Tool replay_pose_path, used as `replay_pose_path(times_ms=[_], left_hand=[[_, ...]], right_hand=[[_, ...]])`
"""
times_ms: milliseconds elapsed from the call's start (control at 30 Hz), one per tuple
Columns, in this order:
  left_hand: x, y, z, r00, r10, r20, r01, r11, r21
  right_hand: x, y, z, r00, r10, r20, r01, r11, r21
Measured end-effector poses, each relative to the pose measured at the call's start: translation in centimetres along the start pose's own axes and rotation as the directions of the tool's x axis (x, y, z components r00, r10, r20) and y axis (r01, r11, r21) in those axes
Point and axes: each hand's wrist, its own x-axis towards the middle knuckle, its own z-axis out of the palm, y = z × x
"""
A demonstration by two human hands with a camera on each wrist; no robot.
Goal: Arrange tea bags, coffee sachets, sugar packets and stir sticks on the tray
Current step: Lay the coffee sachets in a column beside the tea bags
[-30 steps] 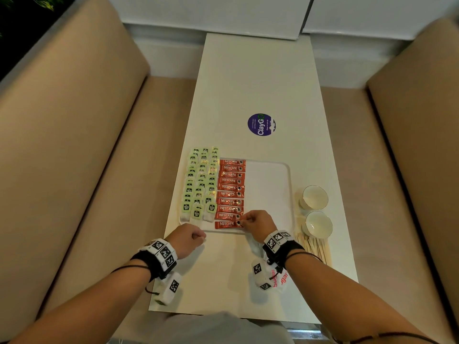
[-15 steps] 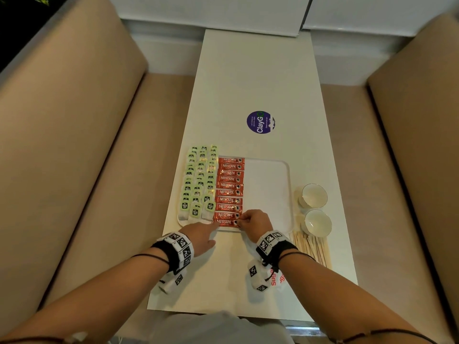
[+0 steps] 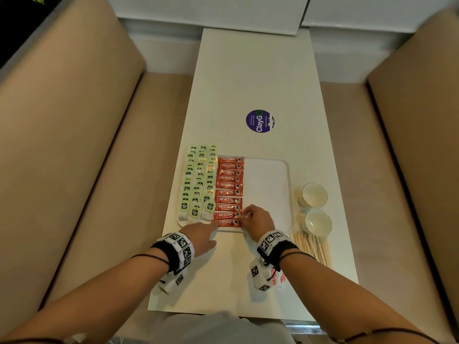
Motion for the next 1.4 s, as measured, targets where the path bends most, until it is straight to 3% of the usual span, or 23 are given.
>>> replay_pose_path(times_ms=[333, 1133, 1400], left_hand=[[0.3, 0.1, 0.2, 1.000, 0.028, -0.001, -0.028, 1.000, 0.006], [-0.3, -0.5, 0.5, 0.999, 0.028, 0.029, -0.028, 1.000, -0.007], [-0.1, -0.2, -0.3, 0.999, 0.019, -0.028, -0.020, 0.999, -0.035]], right_hand=[[-0.4, -0.9, -0.3, 0.994, 0.097, 0.052, -0.096, 0.995, -0.030], [-1.4, -0.6, -0.4, 0.994, 0.109, 0.031, -0.104, 0.985, -0.137], [-0.6, -1.0, -1.2, 0.995, 0.104, 0.011, -0.103, 0.992, -0.068]])
